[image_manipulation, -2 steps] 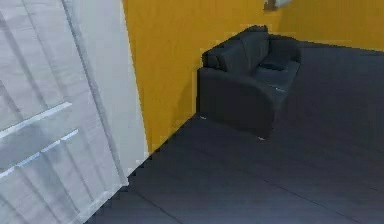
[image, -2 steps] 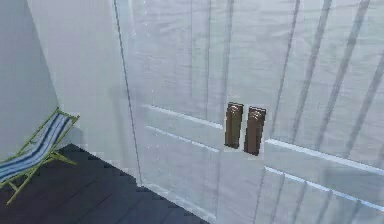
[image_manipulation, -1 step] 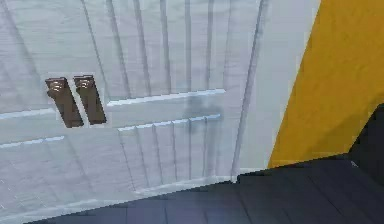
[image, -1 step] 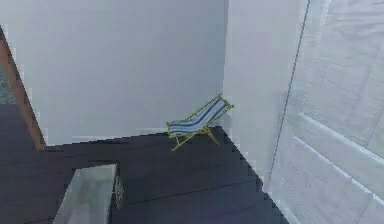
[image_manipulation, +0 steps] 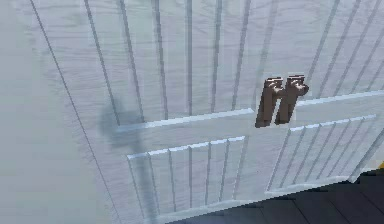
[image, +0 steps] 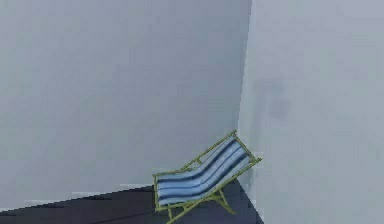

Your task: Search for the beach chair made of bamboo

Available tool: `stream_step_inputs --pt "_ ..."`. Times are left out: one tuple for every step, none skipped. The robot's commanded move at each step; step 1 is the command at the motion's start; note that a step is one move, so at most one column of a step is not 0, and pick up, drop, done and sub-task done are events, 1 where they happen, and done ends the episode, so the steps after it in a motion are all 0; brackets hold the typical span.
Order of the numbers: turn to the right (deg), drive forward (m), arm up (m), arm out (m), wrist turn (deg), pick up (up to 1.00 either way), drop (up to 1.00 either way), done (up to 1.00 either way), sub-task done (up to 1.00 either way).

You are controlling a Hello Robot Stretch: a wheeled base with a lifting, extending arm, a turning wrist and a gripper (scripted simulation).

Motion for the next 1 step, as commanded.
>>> stream_step_inputs --pt "0.0 0.0 0.0 0.0 0.0 0.0 0.0 1.0 0.0"
